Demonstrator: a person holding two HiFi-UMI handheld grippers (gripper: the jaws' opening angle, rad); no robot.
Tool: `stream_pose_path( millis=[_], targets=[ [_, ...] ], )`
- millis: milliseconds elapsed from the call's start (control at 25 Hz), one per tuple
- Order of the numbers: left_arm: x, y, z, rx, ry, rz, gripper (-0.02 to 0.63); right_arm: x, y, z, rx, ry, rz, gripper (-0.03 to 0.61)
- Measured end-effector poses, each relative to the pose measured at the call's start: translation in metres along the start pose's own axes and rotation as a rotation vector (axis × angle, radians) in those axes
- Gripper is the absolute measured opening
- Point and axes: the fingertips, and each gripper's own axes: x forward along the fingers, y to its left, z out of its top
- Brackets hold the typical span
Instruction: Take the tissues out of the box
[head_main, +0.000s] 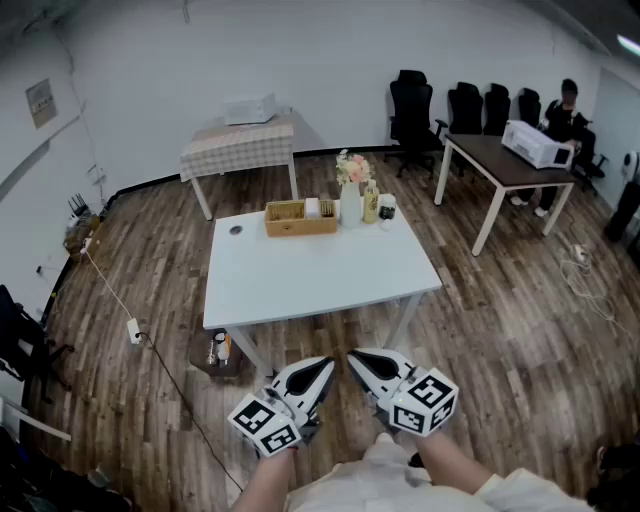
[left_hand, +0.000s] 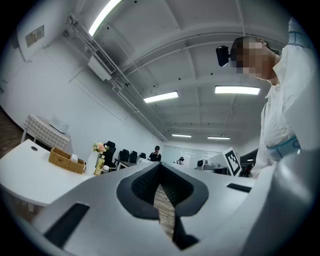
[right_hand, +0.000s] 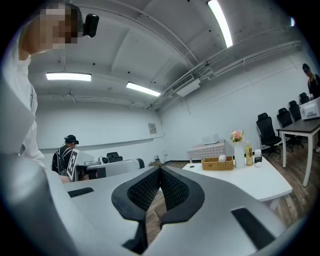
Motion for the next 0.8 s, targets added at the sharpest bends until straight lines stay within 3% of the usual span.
stream_pose_path(
  millis=[400,800],
  targets=[
    [-0.012,-0.003,0.004,-0.013,-0.016,0.011,0.002,0.001,0.008,-0.002,0.003,0.003,0.003,0.032],
    [-0.021,-0.001,0.004,-0.029,-0.017,0.025,0.002,0.008,0.006,-0.005,0.074,0.002,0.009,0.034]
  ],
)
